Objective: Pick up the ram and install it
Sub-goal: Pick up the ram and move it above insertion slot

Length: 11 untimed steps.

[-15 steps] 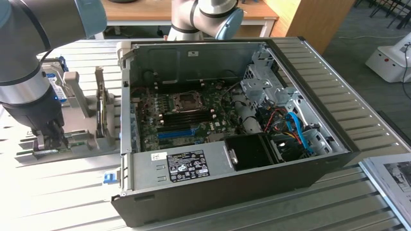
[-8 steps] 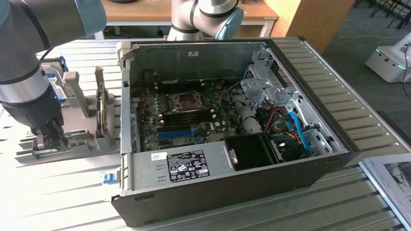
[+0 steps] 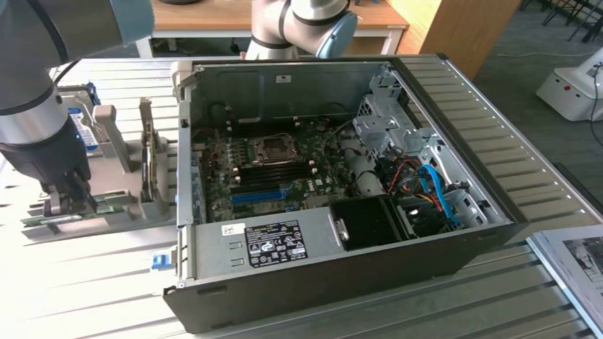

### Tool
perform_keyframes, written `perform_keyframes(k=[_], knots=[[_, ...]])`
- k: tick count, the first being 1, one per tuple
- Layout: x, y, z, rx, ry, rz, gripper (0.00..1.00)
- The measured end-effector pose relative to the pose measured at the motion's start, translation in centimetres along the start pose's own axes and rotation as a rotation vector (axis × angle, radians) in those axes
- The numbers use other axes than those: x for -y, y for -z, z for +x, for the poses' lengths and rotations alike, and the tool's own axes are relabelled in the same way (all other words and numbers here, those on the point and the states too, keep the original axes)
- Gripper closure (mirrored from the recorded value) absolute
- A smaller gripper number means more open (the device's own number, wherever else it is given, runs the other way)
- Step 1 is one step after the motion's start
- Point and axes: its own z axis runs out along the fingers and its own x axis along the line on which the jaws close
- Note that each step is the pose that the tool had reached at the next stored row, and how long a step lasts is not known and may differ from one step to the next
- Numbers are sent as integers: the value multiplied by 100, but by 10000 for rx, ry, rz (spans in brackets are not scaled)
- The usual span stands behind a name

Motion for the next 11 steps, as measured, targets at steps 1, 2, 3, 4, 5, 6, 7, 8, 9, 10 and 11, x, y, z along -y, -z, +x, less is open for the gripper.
perform_keyframes(k=[1, 2, 3, 4, 5, 6, 7, 8, 9, 10, 11], knots=[[-1, 38, -1, 1, 0, 0, 89], [-2, 58, -1, 1, 0, 0, 89], [-3, 91, -2, 0, -1, -1, 89], [-4, 101, -2, 0, 0, -1, 89], [-4, 110, -2, 0, -1, 0, 89], [-5, 120, -3, 0, -1, -1, 89], [-5, 132, -3, 0, 0, -2, 89], [-5, 142, -3, 0, 0, -2, 89], [-5, 153, -4, 0, 0, -2, 89], [-6, 164, -4, 0, -1, -2, 89], [-6, 176, -4, 0, 0, -2, 89]])
